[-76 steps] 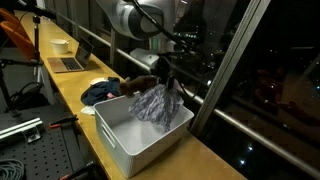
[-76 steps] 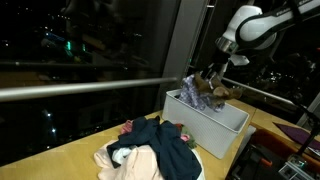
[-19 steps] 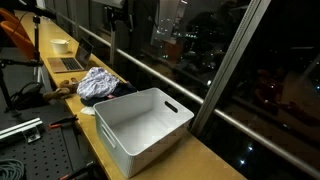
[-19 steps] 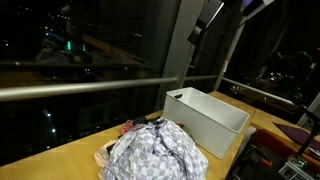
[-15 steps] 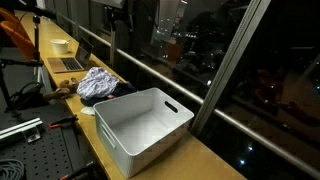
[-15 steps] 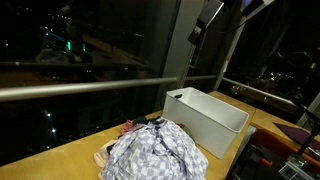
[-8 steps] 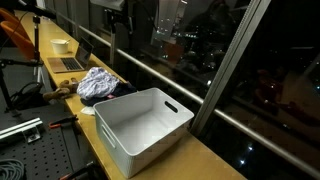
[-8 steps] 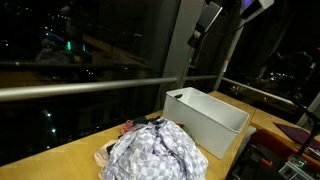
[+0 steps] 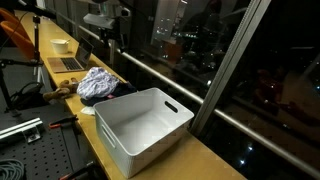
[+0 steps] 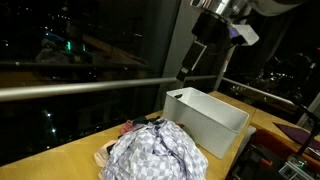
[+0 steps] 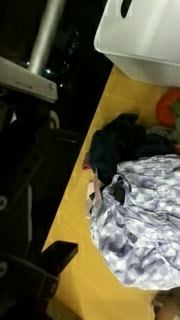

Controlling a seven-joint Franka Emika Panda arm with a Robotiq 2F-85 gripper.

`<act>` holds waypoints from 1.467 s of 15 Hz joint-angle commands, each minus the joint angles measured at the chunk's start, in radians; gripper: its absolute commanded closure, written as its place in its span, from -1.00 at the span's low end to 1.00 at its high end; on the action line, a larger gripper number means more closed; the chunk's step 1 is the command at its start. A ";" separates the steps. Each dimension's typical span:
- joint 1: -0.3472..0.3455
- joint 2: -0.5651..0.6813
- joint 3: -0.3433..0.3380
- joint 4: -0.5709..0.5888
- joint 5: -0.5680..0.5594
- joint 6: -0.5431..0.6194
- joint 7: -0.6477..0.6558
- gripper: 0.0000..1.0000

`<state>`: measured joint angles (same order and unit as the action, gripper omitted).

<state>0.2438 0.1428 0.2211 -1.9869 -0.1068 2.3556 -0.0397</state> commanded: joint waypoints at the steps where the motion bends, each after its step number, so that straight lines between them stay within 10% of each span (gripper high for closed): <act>1: 0.048 0.092 0.004 0.052 -0.091 0.024 0.109 -1.00; 22: 0.129 0.809 -0.033 0.494 -0.002 -0.055 0.177 -1.00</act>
<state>0.3660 0.8495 0.1874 -1.6108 -0.1524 2.3386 0.1740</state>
